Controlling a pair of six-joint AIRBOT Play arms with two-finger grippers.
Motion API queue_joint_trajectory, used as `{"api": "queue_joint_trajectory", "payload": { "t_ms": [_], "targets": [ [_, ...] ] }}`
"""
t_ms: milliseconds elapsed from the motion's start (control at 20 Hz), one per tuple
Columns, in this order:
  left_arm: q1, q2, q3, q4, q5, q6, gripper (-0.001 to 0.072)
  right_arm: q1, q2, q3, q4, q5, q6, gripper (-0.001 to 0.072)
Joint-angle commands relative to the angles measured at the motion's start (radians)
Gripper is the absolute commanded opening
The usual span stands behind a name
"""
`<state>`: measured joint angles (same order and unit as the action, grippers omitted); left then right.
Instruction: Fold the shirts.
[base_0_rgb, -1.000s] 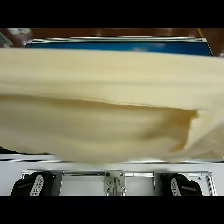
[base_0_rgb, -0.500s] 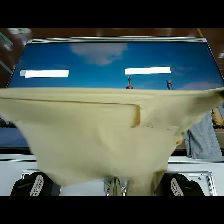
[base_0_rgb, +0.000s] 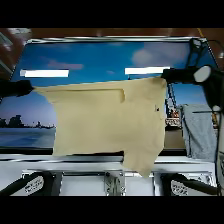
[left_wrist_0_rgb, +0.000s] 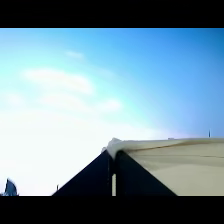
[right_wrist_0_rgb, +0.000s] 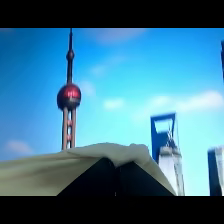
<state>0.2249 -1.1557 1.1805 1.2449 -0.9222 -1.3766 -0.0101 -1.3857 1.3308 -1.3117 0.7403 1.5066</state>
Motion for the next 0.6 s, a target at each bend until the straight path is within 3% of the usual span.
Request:
{"api": "queue_joint_trajectory", "payload": {
  "t_ms": [0,150,250,400,550],
  "targets": [
    [-0.068,-0.301,0.123,-0.034,0.156,-0.026,0.0035,0.054,-0.227,0.055,0.02,-0.292,0.03,0.0062],
    [-0.087,-0.452,0.202,-0.034,0.156,-0.062,0.0035,0.053,-0.308,0.069,0.021,-0.343,0.031,0.0062],
    [-0.099,-0.499,0.204,-0.057,0.144,-0.061,0.0036,0.053,-0.332,0.069,0.021,-0.305,0.03,0.0062],
    [-0.11,-0.515,0.205,-0.075,0.061,-0.06,0.0036,0.049,-0.332,0.069,0.008,-0.192,0.022,0.0062],
    [-0.1,-0.491,0.229,-0.054,-0.108,-0.002,0.0035,0.026,-0.282,0.069,-0.057,0.016,0.022,0.0062]
  ]
}}
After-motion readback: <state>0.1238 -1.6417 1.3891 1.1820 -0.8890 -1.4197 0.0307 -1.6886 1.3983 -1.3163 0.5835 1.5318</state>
